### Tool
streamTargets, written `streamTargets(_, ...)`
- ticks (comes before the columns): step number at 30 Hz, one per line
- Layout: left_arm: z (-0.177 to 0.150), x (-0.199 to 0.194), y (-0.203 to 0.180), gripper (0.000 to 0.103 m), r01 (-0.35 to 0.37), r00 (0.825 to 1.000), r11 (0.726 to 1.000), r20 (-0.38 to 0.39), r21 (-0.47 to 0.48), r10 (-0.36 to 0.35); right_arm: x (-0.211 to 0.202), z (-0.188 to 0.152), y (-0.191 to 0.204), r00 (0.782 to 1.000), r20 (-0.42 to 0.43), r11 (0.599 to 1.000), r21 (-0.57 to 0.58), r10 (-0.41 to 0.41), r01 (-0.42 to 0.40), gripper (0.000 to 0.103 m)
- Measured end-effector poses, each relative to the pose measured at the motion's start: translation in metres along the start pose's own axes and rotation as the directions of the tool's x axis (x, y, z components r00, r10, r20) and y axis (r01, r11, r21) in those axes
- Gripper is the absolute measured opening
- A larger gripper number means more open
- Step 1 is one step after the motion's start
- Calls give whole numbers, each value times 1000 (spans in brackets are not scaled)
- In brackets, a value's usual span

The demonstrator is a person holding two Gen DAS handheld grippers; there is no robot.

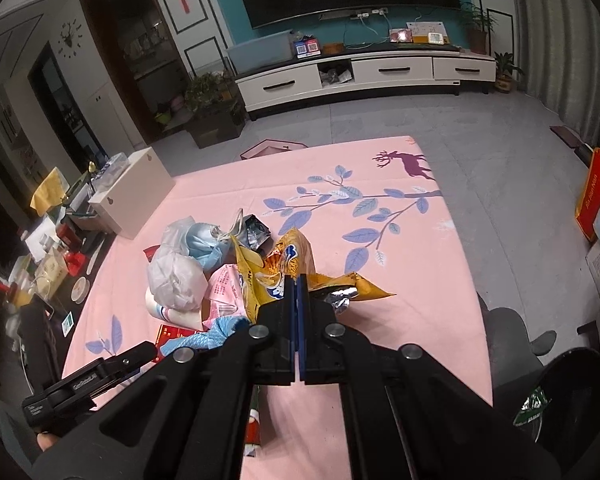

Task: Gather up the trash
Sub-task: 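Grasp the red cigarette box with the left tool while the right tool holds the chip bag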

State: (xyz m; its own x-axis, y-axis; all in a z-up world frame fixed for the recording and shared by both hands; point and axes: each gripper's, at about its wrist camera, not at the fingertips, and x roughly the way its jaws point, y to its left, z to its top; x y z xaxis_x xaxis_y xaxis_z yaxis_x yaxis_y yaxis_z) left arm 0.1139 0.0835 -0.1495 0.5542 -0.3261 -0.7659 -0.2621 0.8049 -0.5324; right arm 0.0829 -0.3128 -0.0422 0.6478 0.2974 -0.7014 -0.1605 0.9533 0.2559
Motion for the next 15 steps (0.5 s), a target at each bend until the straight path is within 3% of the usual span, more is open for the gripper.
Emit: streamTargets(15, 1, 18, -13, 100, -102, 995, 988, 1, 114, 103, -50, -19, -32, 998, 50, 998, 65, -31, 28, 2)
